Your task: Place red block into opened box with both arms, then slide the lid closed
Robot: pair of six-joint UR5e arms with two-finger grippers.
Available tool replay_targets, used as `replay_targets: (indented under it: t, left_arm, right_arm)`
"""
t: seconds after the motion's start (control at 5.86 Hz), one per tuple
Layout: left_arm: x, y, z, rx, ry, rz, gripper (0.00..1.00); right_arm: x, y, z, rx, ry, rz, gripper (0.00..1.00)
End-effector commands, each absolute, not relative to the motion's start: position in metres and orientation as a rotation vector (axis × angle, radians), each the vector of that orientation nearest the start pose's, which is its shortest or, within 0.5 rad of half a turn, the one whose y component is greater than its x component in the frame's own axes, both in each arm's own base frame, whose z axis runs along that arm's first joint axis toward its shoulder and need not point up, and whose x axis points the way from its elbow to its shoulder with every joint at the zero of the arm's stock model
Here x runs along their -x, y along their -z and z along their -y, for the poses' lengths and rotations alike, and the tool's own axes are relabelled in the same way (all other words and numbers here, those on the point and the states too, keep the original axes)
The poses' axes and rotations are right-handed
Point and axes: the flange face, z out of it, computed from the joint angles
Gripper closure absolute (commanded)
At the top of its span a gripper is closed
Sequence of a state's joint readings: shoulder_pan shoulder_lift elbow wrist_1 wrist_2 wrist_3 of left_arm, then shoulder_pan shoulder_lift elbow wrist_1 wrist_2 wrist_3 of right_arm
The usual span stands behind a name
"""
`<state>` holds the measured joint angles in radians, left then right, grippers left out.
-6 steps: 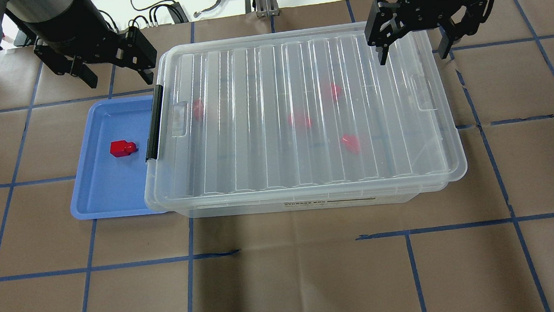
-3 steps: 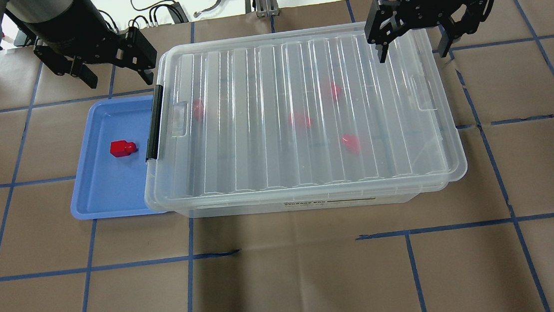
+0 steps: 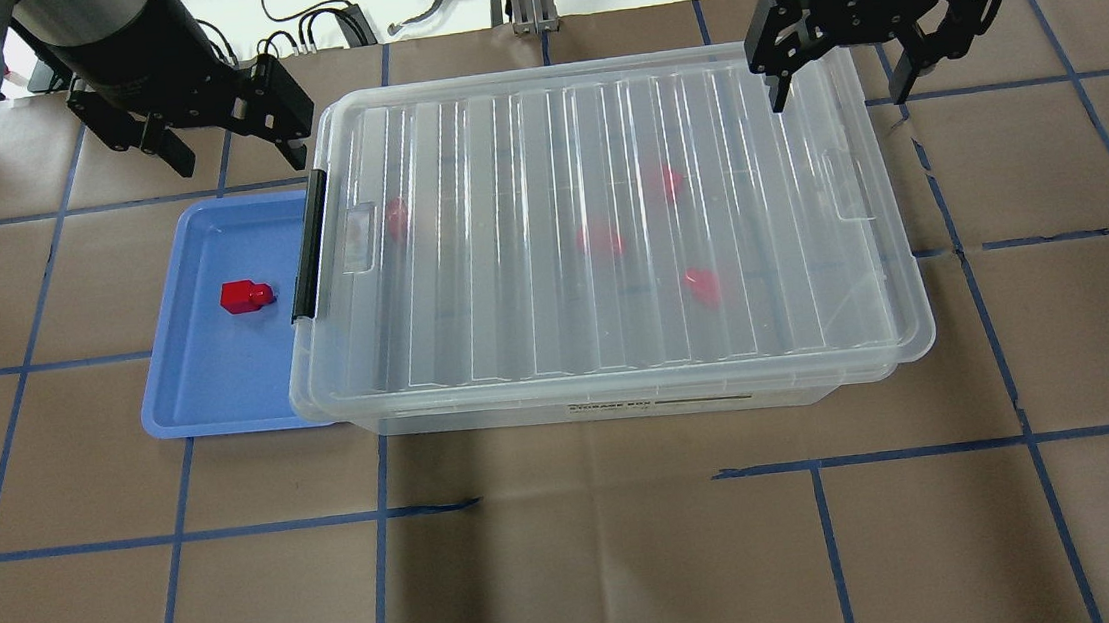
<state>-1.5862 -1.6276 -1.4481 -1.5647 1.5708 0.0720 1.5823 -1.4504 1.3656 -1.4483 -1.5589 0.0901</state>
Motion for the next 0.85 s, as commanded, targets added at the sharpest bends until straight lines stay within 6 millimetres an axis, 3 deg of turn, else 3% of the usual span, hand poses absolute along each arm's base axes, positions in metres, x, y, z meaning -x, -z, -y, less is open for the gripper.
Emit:
replay_targets:
  t: [0.0,0.34,0.51,0.68]
  left_arm:
    - [0.141,-0.521,0.520,-0.137,0.113,-3.136,0.02]
    - [0.142,-0.520,0.520,-0.137,0.111,-3.138,0.02]
    - [0.142,-0.519,0.520,-0.137,0.109,-3.138,0.02]
    - [0.142,-0.518,0.520,-0.137,0.109,-3.138,0.02]
  right_arm:
    - [-0.138,-0.518,0.539,-0.127,-0.010,-3.130,0.00]
    - [-0.087,-0.508,0.550,-0.113,-0.059,-3.129,0.00]
    - [-0.051,-0.491,0.553,-0.158,-0.099,-3.122,0.00]
    - [-0.031,-0.458,0.552,-0.215,-0.167,-3.103,0.00]
